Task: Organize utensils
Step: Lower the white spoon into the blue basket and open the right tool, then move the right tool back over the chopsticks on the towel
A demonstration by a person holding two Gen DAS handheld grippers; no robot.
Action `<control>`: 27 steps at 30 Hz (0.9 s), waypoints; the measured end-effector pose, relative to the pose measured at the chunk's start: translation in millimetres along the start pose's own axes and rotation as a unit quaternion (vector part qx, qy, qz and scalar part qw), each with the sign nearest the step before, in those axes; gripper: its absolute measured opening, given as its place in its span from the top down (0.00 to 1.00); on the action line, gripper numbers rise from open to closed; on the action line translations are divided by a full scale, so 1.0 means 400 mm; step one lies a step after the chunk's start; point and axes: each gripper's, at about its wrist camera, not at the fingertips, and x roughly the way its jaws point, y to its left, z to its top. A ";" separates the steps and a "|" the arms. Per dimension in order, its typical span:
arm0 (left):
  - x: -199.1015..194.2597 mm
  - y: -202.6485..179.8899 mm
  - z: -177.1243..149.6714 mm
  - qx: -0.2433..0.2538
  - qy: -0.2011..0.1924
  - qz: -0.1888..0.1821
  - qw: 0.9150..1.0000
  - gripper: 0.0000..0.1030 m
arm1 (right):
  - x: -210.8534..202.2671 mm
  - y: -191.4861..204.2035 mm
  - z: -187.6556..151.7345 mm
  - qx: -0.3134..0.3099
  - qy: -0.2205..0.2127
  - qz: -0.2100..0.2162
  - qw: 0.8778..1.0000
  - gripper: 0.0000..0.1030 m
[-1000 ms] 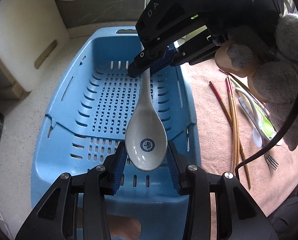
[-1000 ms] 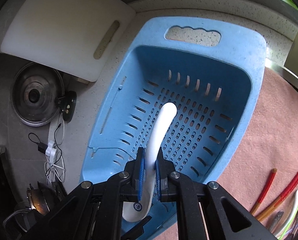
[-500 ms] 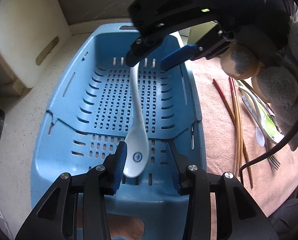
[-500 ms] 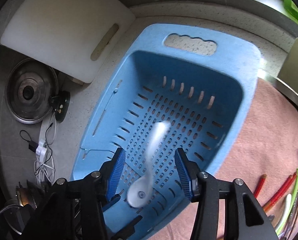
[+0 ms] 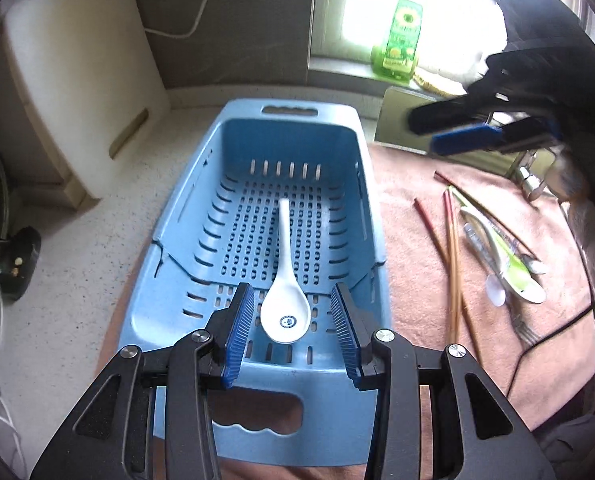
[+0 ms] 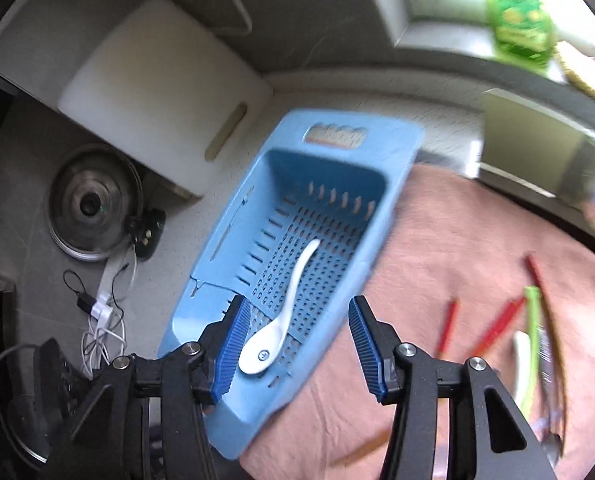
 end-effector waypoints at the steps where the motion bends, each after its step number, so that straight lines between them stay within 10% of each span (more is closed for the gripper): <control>1: -0.007 0.000 0.001 -0.002 -0.003 -0.003 1.000 0.62 | -0.026 -0.012 -0.011 0.002 -0.013 -0.004 1.000 0.54; 14: -0.018 -0.116 0.010 0.042 -0.006 -0.062 0.997 0.62 | -0.233 -0.180 -0.153 0.026 -0.064 -0.115 0.991 0.54; 27: 0.024 -0.281 -0.002 0.051 0.014 -0.076 0.996 0.62 | -0.316 -0.329 -0.243 0.053 -0.058 -0.110 0.991 0.54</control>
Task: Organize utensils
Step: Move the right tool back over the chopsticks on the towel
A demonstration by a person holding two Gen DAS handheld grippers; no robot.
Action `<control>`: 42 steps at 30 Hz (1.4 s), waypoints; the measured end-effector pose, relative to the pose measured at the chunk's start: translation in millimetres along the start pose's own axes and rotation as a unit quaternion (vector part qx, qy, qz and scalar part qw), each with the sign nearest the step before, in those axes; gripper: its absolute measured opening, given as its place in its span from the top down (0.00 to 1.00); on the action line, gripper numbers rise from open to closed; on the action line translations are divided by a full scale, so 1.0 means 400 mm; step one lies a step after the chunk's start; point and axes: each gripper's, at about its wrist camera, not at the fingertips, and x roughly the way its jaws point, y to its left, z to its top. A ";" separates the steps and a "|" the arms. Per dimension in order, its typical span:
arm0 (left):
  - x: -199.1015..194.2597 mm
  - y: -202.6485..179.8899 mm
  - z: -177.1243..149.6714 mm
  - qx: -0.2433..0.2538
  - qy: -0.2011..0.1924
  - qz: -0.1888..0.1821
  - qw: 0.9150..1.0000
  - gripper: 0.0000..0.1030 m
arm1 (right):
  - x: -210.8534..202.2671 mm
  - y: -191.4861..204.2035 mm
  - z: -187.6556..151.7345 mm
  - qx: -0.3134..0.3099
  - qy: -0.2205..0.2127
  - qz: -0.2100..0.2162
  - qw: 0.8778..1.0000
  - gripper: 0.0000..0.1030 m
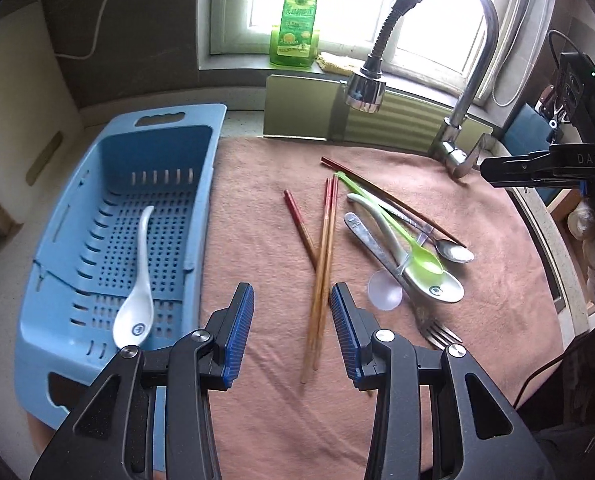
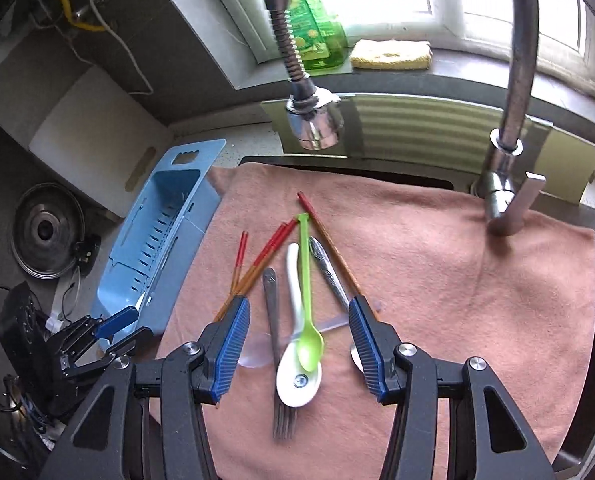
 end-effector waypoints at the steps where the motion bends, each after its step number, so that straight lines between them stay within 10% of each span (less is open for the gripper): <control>1: 0.004 -0.010 0.000 0.001 0.001 0.003 1.000 0.62 | 0.001 -0.016 0.002 0.005 0.004 0.004 1.000 0.54; 10: 0.052 -0.030 0.008 -0.011 0.020 0.019 1.000 0.62 | 0.060 -0.077 0.031 0.036 0.049 0.057 0.997 0.63; 42: 0.247 -0.075 0.114 0.073 0.109 0.039 0.991 0.72 | 0.272 -0.091 0.072 -0.002 0.115 0.003 0.993 0.80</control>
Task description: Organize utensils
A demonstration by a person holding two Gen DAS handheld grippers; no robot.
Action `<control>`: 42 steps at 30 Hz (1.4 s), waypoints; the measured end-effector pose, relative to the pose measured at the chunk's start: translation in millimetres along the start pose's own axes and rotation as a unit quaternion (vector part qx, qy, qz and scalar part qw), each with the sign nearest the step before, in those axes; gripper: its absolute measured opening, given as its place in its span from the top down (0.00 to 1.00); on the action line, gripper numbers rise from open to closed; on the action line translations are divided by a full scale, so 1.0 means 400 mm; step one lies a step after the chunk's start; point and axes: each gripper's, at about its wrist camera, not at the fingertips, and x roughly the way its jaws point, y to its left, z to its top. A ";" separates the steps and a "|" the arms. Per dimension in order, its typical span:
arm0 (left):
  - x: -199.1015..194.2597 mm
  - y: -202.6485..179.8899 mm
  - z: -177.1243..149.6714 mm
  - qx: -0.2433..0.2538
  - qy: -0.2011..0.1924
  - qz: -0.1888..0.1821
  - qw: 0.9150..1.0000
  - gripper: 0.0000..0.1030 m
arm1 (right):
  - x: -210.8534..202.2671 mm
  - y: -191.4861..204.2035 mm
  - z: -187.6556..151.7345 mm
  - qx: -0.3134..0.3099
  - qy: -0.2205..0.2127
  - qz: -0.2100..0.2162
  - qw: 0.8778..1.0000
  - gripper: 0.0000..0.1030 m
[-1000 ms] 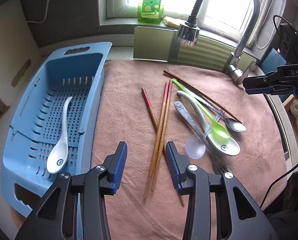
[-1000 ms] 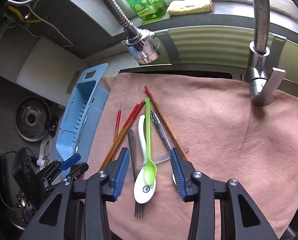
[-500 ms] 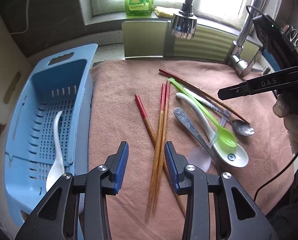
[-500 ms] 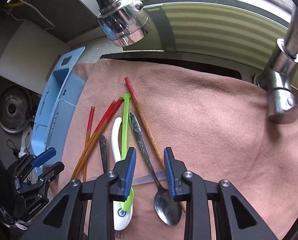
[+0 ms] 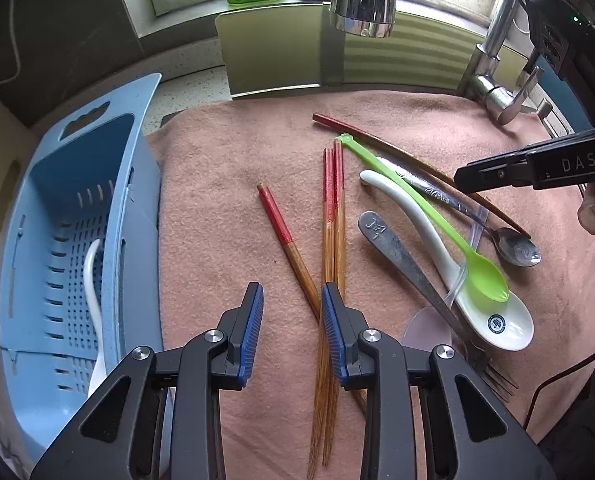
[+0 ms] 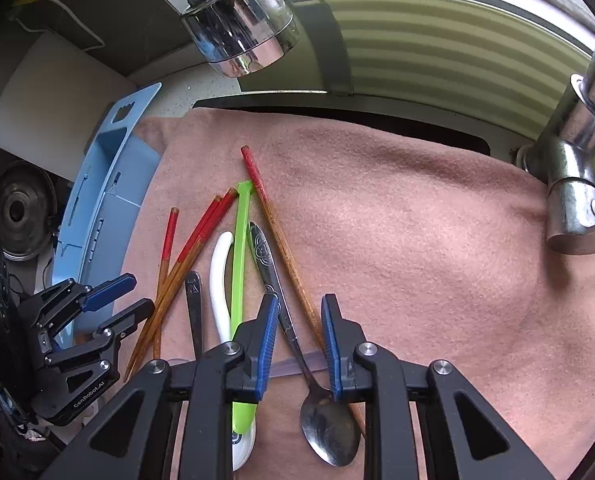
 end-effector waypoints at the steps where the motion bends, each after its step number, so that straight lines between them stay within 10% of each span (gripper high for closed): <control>1: 0.002 -0.002 0.001 0.002 0.002 -0.002 1.000 0.72 | 0.001 0.001 0.000 -0.001 0.000 0.001 1.000 0.80; 12: 0.028 -0.036 0.010 0.023 0.012 -0.006 1.000 0.88 | 0.007 0.014 0.009 -0.009 0.002 -0.001 1.000 0.87; 42: 0.038 -0.007 0.005 -0.010 0.022 -0.026 0.999 0.93 | 0.014 0.004 0.017 -0.016 0.009 0.000 1.000 0.94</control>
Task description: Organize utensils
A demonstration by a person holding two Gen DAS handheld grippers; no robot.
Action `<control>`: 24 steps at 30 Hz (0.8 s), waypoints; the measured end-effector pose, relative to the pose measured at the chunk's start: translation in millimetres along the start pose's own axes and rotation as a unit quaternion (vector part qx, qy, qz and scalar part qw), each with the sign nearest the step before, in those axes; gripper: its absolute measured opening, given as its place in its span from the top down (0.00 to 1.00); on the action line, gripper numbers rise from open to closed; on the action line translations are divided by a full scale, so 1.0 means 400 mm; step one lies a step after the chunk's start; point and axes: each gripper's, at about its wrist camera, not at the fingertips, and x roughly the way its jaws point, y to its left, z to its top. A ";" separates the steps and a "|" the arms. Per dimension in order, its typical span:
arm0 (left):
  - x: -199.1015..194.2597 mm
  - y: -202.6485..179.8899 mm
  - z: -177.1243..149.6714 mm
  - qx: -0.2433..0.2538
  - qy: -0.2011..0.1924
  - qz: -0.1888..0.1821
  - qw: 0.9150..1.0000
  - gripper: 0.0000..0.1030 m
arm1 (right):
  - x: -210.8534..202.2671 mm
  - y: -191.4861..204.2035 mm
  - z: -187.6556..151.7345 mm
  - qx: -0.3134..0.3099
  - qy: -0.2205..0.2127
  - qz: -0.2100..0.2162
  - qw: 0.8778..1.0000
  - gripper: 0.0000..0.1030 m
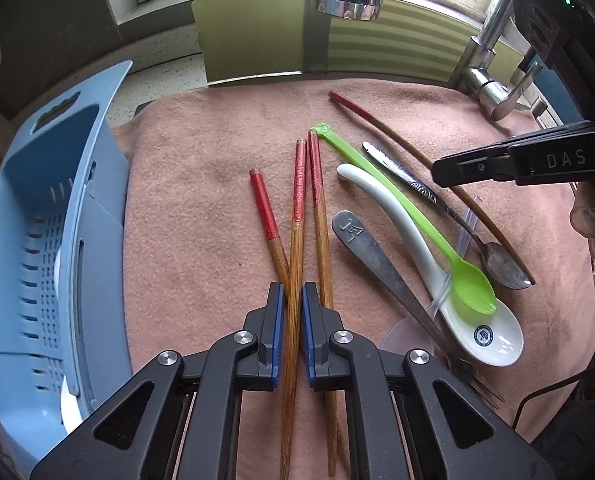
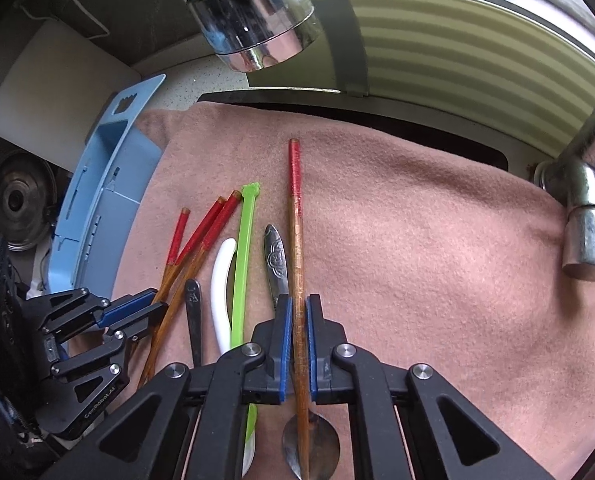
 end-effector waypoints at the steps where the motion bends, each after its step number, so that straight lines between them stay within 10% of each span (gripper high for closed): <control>1: 0.000 -0.001 -0.002 0.002 0.001 0.001 1.000 0.93 | -0.003 -0.005 -0.001 0.003 0.001 0.001 1.000 0.94; 24: -0.010 0.012 -0.005 -0.044 -0.003 -0.051 0.998 0.95 | -0.028 -0.030 -0.027 0.027 -0.008 0.008 1.000 0.94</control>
